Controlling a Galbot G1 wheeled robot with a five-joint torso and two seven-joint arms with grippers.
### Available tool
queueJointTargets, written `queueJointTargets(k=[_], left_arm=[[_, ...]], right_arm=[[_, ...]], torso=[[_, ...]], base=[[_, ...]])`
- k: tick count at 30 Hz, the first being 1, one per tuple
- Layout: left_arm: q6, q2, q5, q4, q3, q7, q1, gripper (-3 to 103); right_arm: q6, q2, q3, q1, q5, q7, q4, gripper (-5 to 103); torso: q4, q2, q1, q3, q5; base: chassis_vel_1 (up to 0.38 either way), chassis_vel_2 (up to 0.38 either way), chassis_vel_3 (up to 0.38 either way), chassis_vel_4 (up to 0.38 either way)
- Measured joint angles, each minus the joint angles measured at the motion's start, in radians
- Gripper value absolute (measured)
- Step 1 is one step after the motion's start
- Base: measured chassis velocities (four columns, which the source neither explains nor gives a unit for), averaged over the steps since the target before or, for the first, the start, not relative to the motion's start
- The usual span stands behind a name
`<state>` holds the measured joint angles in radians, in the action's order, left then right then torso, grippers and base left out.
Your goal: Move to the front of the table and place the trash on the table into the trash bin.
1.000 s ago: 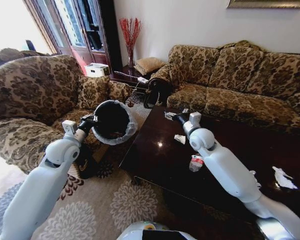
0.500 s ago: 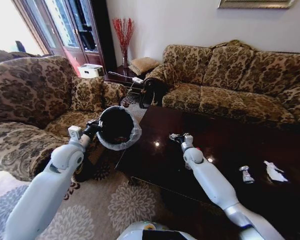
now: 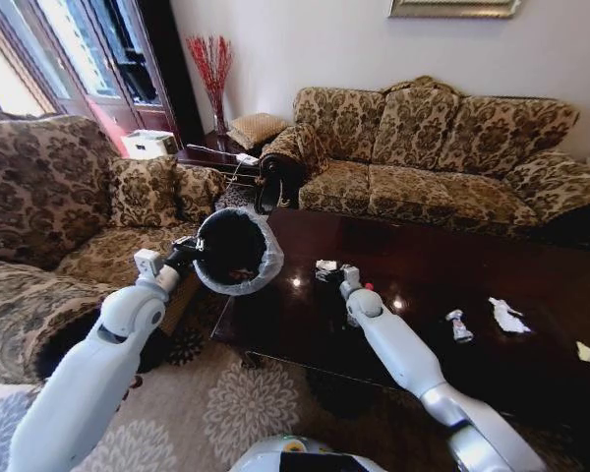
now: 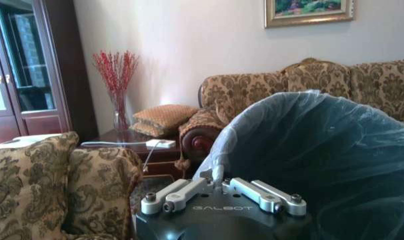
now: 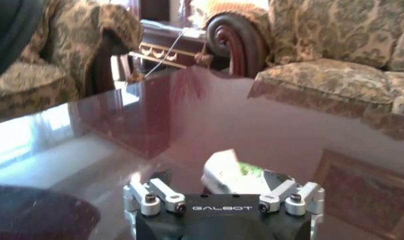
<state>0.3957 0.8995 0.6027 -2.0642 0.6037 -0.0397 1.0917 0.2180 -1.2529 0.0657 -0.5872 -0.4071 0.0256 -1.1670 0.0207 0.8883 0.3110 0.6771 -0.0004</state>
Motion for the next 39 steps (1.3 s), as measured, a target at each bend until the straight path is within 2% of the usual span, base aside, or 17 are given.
queueJointTargets(k=[1, 2, 4, 6, 8, 9, 10, 12, 13, 16, 21, 22, 24, 25, 32, 37, 39], left_arm=[[0.000, 0.000, 0.000, -0.002, 0.001, 0.001, 0.001, 0], [0.000, 0.000, 0.000, -0.004, 0.002, 0.002, 0.002, 0], [0.000, 0.000, 0.000, -0.006, 0.003, 0.004, 0.004, 0], [0.000, 0.000, 0.000, -0.011, 0.005, 0.008, 0.007, 0], [0.000, -0.001, 0.000, -0.014, 0.006, 0.009, 0.008, 0], [-0.001, -0.001, 0.000, -0.016, 0.007, 0.010, 0.008, 0], [-0.001, -0.002, 0.000, -0.019, 0.007, 0.011, 0.009, 0], [-0.002, -0.004, 0.000, -0.023, 0.007, 0.014, 0.009, 0], [-0.002, -0.004, 0.000, -0.023, 0.007, 0.014, 0.009, 0], [-0.004, -0.005, 0.001, -0.023, 0.008, 0.017, 0.009, 0], [-0.008, -0.006, 0.001, -0.023, 0.008, 0.021, 0.009, 0], [-0.009, -0.006, 0.001, -0.023, 0.008, 0.022, 0.009, 0], [-0.009, -0.006, 0.001, -0.023, 0.008, 0.023, 0.009, 0], [-0.011, -0.006, 0.001, -0.023, 0.008, 0.023, 0.009, 0], [-0.015, -0.006, 0.001, -0.022, 0.010, 0.027, 0.010, 0], [-0.015, -0.007, 0.001, -0.023, 0.011, 0.029, 0.021, 0], [-0.015, -0.004, 0.000, -0.025, 0.009, 0.030, 0.026, 0]], right_arm=[[0.000, -0.005, 0.002, 0.002, 0.005, -0.001, 0.010, 86], [-0.001, -0.009, 0.002, 0.005, 0.008, -0.001, 0.019, 82], [-0.002, -0.017, 0.002, 0.008, 0.014, -0.001, 0.033, 82], [-0.006, -0.027, -0.001, 0.014, 0.033, -0.001, 0.056, 68], [-0.009, -0.032, -0.003, 0.018, 0.049, 0.000, 0.069, 68], [-0.013, -0.035, -0.004, 0.020, 0.064, -0.001, 0.078, 57], [-0.016, -0.038, -0.005, 0.021, 0.072, -0.001, 0.085, 57], [-0.018, -0.043, -0.006, 0.021, 0.079, 0.000, 0.090, 46], [-0.018, -0.043, -0.006, 0.021, 0.079, 0.000, 0.090, 46], [-0.021, -0.044, -0.006, 0.020, 0.084, 0.003, 0.090, 30], [-0.022, -0.044, -0.007, 0.018, 0.084, 0.011, 0.086, 20], [-0.022, -0.044, -0.008, 0.016, 0.083, 0.016, 0.083, 13], [-0.022, -0.044, -0.010, 0.015, 0.082, 0.019, 0.080, 13], [-0.022, -0.041, -0.012, 0.012, 0.079, 0.024, 0.072, 7], [-0.019, -0.032, -0.022, 0.007, 0.056, 0.048, 0.028, 3], [0.002, 0.002, -0.043, 0.014, -0.009, 0.081, -0.136, 3], [0.018, 0.028, -0.036, 0.054, -0.063, 0.092, -0.255, 3]], torso=[[-0.0001, 0.000, 0.000, 0.000, 0.0001], [-0.0002, 0.000, 0.000, 0.000, 0.0002], [-0.0004, 0.000, 0.000, 0.000, 0.0001], [-0.0004, 0.000, 0.000, 0.000, 0.0002], [-0.0004, 0.000, 0.000, 0.000, 0.0001], [-0.0003, 0.000, 0.000, 0.000, 0.0000], [-0.0003, 0.000, 0.000, 0.000, 0.0001], [-0.0003, 0.000, 0.000, 0.000, 0.0001], [-0.0003, 0.000, 0.000, 0.000, 0.0001], [-0.0003, 0.000, 0.000, 0.000, 0.0002], [-0.0003, 0.000, 0.000, 0.000, 0.0003], [-0.0003, 0.000, 0.000, 0.000, 0.0003], [-0.0002, 0.000, 0.000, 0.000, 0.0004], [-0.0002, 0.000, 0.000, 0.000, 0.0003], [-0.0004, 0.000, 0.000, 0.000, 0.0005], [-0.0004, 0.000, 0.000, 0.000, 0.0003], [-0.0005, 0.000, 0.000, 0.000, 0.0000]], base=[[0.000, 0.000, 0.000, 0.000], [0.000, 0.000, 0.000, 0.000], [0.000, 0.000, 0.000, 0.000], [0.000, 0.000, 0.000, 0.000], [0.000, 0.000, 0.000, 0.000], [0.000, 0.000, 0.000, 0.000], [0.000, 0.000, 0.000, 0.000], [0.000, 0.000, 0.000, 0.000], [0.000, 0.000, 0.000, 0.000], [0.000, 0.000, 0.000, 0.000], [0.000, 0.000, 0.000, 0.000], [0.000, 0.000, 0.000, 0.000], [0.000, 0.000, 0.000, 0.000], [0.000, 0.000, 0.000, 0.000], [0.000, 0.000, 0.000, 0.000], [0.000, 0.000, 0.000, 0.000], [0.000, 0.000, 0.000, 0.000]])
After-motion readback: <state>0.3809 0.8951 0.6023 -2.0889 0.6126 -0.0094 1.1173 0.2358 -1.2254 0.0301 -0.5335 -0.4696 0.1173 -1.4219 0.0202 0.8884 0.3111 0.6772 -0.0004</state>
